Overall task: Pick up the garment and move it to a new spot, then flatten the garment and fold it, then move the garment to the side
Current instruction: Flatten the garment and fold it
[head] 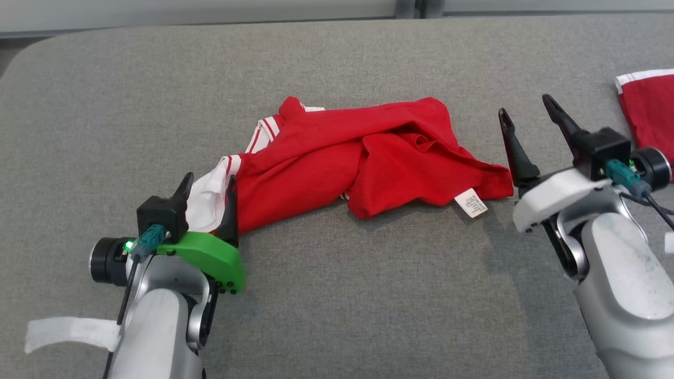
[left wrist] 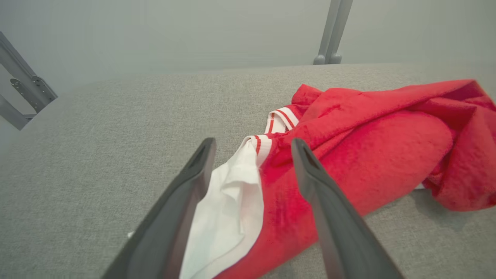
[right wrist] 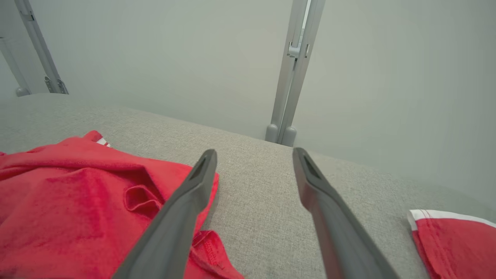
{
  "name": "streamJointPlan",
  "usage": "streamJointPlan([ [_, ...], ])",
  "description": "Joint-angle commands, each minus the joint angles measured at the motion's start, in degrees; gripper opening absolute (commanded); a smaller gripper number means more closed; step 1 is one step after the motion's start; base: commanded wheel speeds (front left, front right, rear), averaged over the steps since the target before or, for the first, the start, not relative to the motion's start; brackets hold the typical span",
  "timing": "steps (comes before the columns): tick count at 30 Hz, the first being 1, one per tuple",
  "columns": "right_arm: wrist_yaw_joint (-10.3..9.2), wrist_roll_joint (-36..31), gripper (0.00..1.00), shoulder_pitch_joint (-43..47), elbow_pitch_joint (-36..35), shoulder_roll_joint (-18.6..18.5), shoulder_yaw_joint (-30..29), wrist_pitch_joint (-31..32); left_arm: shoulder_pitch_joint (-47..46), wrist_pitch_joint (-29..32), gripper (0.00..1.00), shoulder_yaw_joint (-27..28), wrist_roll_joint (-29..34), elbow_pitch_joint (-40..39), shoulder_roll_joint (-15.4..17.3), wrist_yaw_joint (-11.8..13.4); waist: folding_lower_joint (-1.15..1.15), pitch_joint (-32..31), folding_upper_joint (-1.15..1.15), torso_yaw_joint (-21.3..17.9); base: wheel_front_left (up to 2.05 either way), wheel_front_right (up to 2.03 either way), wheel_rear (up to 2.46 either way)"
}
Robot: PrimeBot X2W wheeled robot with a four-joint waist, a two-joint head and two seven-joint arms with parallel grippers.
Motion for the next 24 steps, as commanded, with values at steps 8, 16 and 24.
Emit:
streamJointPlan([
  [8, -0.08, 12.4, 1.0, -11.6, 5.6, -2.4, 9.7, 9.6, -4.8, 2.8, 1.0, -0.9, 1.2, 5.9, 0.3, 3.2, 0.0, 5.7, 0.0, 1.5, 0.0, 0.0, 0.0],
  [16, -0.08, 23.3, 1.0, -16.2, 9.3, -4.0, 14.5, 16.3, -5.4, 4.0, 0.45, -2.5, 1.0, 8.8, 0.3, 3.0, 0.0, 6.6, 0.0, 3.0, 0.0, 0.0, 0.0],
  [24, -0.05, 24.4, 1.0, -17.9, 13.6, -4.9, 14.4, 19.6, -6.8, 2.8, 0.0, -3.1, 0.3, 9.2, 0.2, 3.0, 0.0, 7.3, 0.0, 4.2, 0.0, 0.0, 0.0],
])
